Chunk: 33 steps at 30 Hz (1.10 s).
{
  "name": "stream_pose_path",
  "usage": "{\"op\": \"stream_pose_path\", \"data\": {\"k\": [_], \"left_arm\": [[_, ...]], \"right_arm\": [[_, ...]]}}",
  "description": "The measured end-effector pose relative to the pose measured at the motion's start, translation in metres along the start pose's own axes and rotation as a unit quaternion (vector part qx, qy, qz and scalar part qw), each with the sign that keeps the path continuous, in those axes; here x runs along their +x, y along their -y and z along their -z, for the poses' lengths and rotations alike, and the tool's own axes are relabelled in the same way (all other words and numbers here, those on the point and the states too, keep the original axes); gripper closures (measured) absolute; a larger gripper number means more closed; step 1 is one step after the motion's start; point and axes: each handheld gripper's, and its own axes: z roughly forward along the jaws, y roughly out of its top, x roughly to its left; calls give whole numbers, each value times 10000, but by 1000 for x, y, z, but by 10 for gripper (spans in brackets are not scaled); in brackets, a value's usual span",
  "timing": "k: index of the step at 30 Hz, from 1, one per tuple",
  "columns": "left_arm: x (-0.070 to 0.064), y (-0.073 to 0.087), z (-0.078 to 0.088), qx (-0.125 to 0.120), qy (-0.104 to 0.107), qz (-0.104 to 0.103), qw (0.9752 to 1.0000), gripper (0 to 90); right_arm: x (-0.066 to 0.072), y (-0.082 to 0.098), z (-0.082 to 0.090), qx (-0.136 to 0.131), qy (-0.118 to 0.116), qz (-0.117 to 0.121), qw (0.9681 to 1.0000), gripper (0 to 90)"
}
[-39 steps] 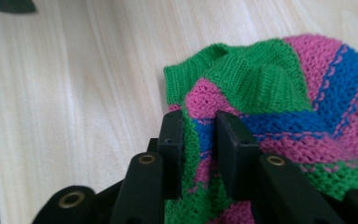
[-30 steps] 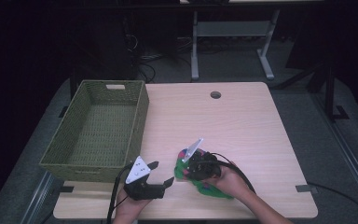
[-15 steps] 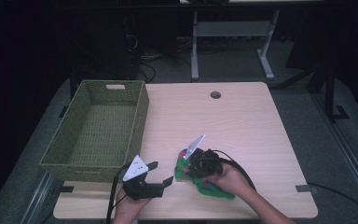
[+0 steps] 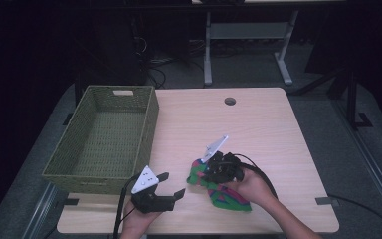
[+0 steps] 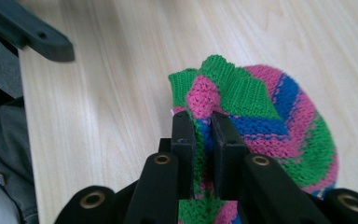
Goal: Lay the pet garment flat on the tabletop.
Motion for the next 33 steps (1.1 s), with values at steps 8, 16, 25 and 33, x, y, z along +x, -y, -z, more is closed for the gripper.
{"op": "stream_pose_path", "data": {"k": [8, 16, 25, 33], "left_arm": [[-2, -3, -4, 11, 199, -24, 9998, 233], [-6, -11, -9, -7, 139, -281, 9995, 246], [1, -16, -18, 15, 161, -253, 9995, 253], [4, -19, -41, 233, 83, -391, 9989, 299]], "right_arm": [[-7, 1, 24, -208, -5, -49, 9998, 807], [-16, 2, 48, -419, -29, -119, 9990, 807], [-17, 1, 73, -613, 31, -187, 9979, 807], [-17, 2, 88, -806, -1, -157, 9966, 807]]}}
